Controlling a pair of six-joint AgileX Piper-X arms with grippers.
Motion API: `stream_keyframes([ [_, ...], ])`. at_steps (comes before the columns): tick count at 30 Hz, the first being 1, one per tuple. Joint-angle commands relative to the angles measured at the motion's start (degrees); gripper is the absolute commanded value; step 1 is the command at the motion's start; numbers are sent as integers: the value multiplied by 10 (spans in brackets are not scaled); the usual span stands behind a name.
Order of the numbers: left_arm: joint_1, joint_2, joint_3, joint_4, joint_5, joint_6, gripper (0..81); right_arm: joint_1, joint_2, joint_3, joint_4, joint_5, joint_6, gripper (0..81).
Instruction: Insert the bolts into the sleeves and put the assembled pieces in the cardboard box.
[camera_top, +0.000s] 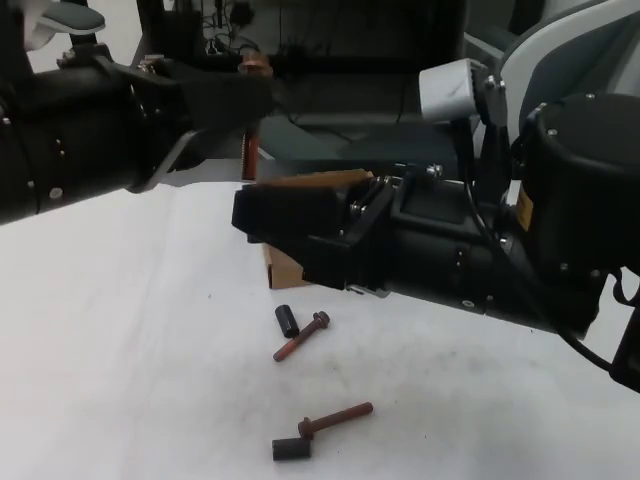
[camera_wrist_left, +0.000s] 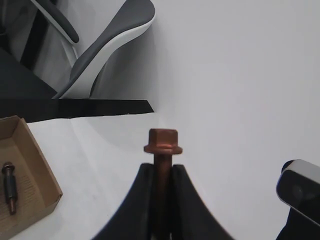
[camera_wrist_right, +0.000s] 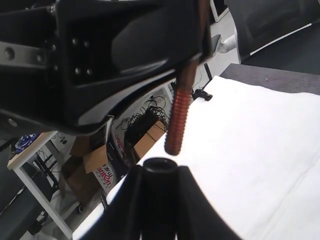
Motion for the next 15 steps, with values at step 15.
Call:
stream_keyframes([
  [15, -41, -6, -2, -28, -20, -16, 17, 1, 1, -7, -20, 9, -5, 6],
])
